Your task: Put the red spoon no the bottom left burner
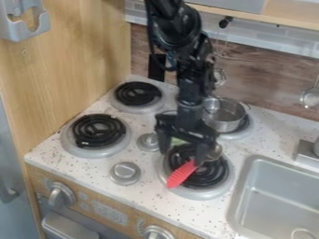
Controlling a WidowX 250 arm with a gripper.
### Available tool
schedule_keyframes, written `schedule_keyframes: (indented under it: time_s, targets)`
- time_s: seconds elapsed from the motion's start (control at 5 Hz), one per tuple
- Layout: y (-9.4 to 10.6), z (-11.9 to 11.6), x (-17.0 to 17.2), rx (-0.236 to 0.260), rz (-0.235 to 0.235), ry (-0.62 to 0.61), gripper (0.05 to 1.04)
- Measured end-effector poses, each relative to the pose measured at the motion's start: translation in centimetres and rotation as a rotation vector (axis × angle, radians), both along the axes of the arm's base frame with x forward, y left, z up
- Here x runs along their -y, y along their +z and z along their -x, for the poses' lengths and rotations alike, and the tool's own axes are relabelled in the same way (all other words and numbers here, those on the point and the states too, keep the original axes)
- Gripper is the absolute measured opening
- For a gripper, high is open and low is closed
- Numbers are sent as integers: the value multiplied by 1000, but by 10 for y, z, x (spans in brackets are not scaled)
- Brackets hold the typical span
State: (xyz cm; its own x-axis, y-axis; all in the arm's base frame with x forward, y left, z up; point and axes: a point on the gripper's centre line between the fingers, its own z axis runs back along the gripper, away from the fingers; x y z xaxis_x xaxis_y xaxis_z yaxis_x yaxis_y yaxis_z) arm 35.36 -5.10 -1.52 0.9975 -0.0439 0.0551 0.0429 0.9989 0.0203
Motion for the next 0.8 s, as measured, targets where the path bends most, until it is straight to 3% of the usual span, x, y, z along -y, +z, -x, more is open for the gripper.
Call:
schedule_keyframes:
  time_s: [0.2,0.4,0.8]
  targets:
    - [-19,4,6,-64,18,-19,999]
    - [-24,1,6,-76,16,-33,939]
    - [-24,0,7,-72,19,-27,450]
